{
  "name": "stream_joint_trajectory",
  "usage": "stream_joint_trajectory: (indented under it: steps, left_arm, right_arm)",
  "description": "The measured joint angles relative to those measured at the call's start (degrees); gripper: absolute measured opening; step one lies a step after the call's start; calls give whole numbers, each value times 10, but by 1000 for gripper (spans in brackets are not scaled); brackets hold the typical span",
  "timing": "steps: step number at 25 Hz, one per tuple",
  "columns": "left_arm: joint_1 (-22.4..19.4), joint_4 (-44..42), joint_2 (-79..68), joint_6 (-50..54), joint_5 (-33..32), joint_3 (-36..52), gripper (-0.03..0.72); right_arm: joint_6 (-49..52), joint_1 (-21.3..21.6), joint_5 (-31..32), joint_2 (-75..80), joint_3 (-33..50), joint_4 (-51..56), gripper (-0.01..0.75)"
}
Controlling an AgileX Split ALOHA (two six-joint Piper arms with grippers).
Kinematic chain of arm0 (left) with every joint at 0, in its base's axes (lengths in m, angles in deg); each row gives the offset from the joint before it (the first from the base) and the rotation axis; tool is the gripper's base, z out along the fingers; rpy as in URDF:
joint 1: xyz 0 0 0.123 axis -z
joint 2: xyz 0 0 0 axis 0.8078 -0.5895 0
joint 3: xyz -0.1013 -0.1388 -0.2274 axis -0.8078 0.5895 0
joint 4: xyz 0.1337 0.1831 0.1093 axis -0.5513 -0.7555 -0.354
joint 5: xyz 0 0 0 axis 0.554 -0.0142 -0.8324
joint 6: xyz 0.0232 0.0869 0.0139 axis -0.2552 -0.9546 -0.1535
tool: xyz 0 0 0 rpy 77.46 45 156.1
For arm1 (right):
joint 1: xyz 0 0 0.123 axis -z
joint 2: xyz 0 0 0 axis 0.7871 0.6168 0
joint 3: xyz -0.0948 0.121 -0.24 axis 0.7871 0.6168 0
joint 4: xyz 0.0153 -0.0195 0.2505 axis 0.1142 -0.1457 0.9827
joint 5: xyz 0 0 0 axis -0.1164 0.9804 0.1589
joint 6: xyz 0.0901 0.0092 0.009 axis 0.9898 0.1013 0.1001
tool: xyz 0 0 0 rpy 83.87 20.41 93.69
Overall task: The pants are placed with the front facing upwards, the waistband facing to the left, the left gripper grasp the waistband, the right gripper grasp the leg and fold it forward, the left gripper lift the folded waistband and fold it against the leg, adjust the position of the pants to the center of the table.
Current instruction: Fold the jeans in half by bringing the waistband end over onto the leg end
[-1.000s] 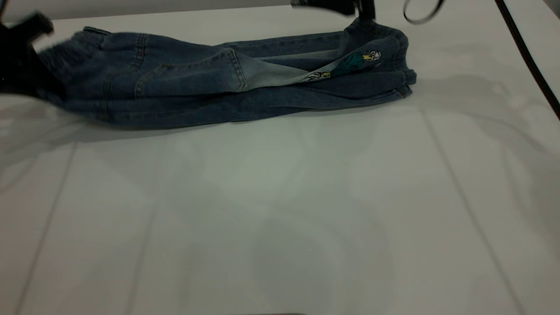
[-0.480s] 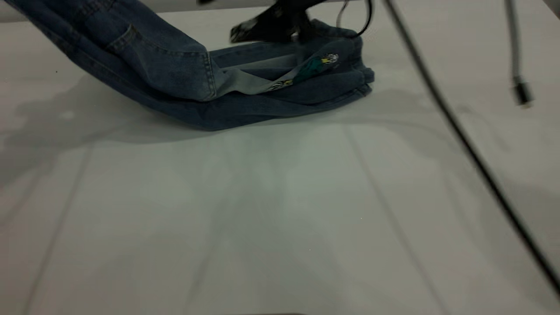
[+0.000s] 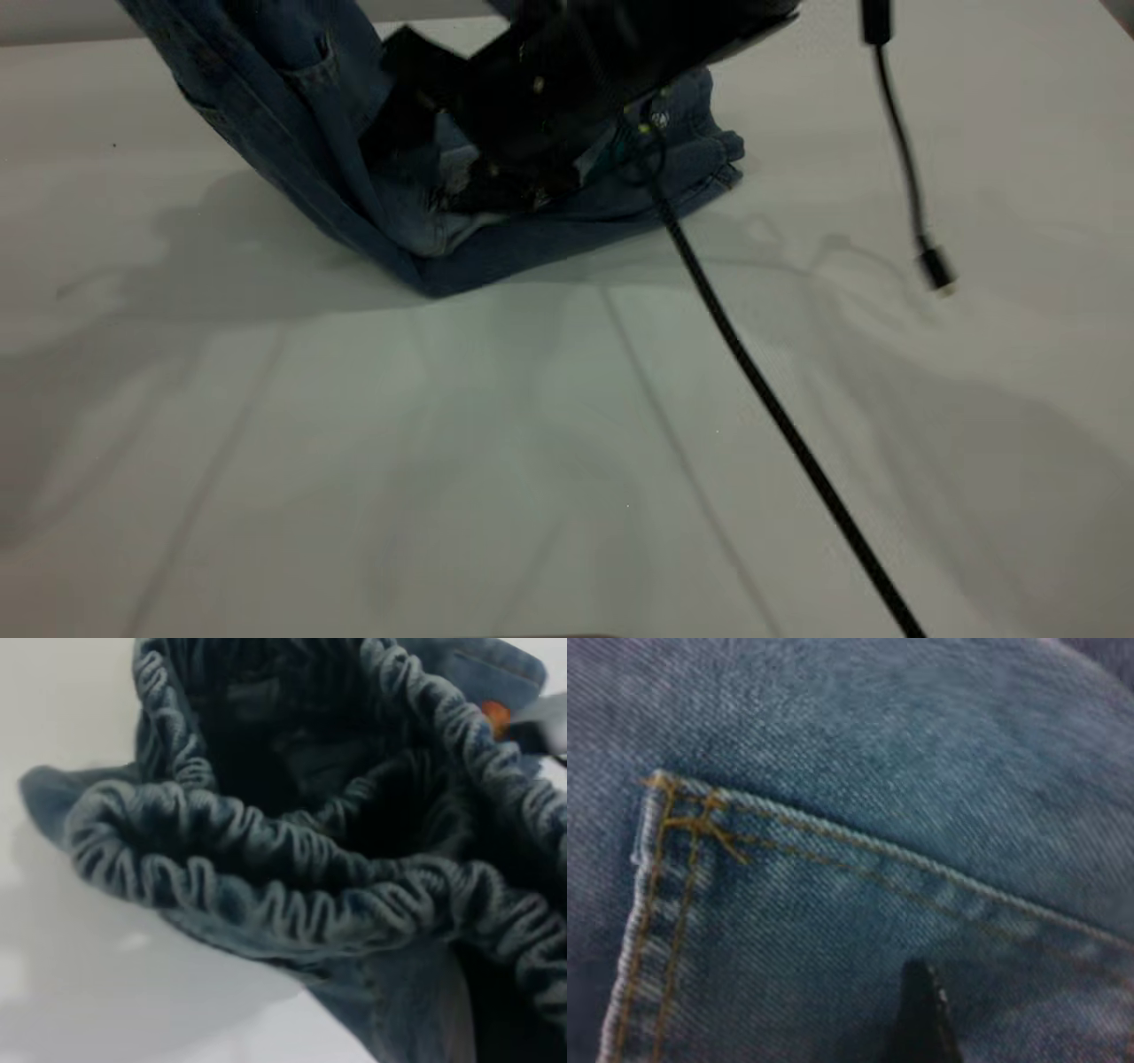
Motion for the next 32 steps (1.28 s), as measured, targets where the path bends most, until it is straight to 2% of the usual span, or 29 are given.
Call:
stream_joint_trajectory:
  steps: [5, 10, 13, 16, 21, 32]
  left_arm:
    - [35, 0, 1, -1, 18, 2, 60]
    - [70, 0, 1, -4, 54, 3, 60]
    - [98, 2, 1, -4, 95, 3, 60]
    - [120, 6, -13, -4, 133, 3, 60]
    - [152, 9, -77, -4, 150, -24, 60]
    - [208, 11, -285, -5, 143, -215, 60]
  right_arm:
    - [31, 24, 47, -16, -20, -101, 461]
    - [55, 95, 67, -83, -26, -187, 461]
    - [56, 142, 81, -129, -26, -204, 461]
    - [57, 172, 100, -174, -26, -211, 461]
    - [58, 178, 131, -236, -26, -237, 461]
    - [76, 200, 151, -328, -26, -302, 461]
